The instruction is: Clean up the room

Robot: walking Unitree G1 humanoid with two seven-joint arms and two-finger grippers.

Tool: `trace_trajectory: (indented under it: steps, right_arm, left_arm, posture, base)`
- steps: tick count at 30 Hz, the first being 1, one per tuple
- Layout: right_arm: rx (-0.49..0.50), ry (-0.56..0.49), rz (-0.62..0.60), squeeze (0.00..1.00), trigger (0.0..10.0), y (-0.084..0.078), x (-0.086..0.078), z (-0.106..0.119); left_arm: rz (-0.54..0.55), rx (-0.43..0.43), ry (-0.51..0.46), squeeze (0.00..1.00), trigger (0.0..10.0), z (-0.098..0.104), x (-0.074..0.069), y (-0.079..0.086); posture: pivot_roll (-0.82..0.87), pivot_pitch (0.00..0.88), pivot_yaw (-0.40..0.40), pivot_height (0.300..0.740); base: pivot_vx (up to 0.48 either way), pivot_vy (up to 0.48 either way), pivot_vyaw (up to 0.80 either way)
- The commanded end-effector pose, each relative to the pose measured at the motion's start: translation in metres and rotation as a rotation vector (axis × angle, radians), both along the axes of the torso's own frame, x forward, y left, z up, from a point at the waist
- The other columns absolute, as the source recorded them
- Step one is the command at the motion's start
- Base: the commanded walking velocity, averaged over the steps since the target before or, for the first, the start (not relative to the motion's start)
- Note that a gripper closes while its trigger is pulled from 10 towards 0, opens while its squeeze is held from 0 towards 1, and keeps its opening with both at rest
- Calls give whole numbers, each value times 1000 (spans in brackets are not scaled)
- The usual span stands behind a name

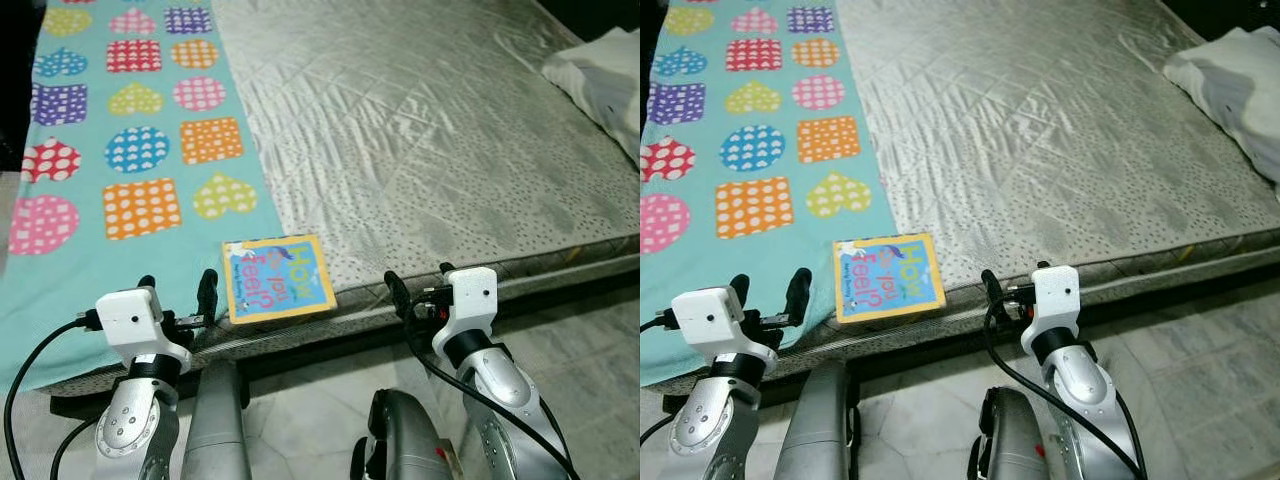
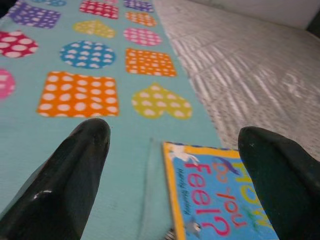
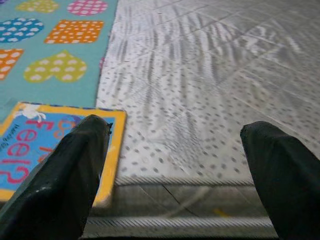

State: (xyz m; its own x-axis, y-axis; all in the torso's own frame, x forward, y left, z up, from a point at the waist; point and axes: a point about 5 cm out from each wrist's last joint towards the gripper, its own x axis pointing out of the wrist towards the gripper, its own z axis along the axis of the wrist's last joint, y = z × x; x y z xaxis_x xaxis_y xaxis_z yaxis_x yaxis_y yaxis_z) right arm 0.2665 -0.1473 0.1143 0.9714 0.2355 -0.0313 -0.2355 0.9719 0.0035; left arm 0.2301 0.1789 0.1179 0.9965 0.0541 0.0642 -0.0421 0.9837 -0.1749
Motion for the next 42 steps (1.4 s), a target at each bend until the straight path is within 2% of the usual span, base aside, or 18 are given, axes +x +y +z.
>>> trace_trajectory:
  steps: [1, 13, 25, 34, 42]
  right_arm:
    - [-3, 33, -16, 0, 10000, -5, -1, -6]
    - [-7, 38, -9, 0, 10000, -5, -2, -7]
    - [-13, 41, 0, 0, 10000, -3, -2, -8]
    - [-3, 40, 5, 0, 10000, -3, -1, -8]
    - [-5, 53, 1, 0, 10000, -3, -1, -9]
  left_arm:
    - [-8, 1, 1, 0, 10000, -1, -2, 0]
    - [-7, 4, 10, 0, 10000, -2, -2, 0]
    - [7, 14, 31, 0, 10000, -5, -1, 0]
    - [13, 19, 32, 0, 10000, -5, -1, 1]
    - [48, 18, 35, 0, 10000, -5, -1, 4]
  posture:
    - [61, 267, -72, 602]
    - [63, 265, -73, 602]
    - [65, 259, -73, 602]
    - [65, 260, -71, 552]
    - [65, 263, -71, 552]
  base:
    - [368, 0, 0]
    - [308, 0, 0]
    - [0, 0, 0]
    - [0, 0, 0]
    - [0, 0, 0]
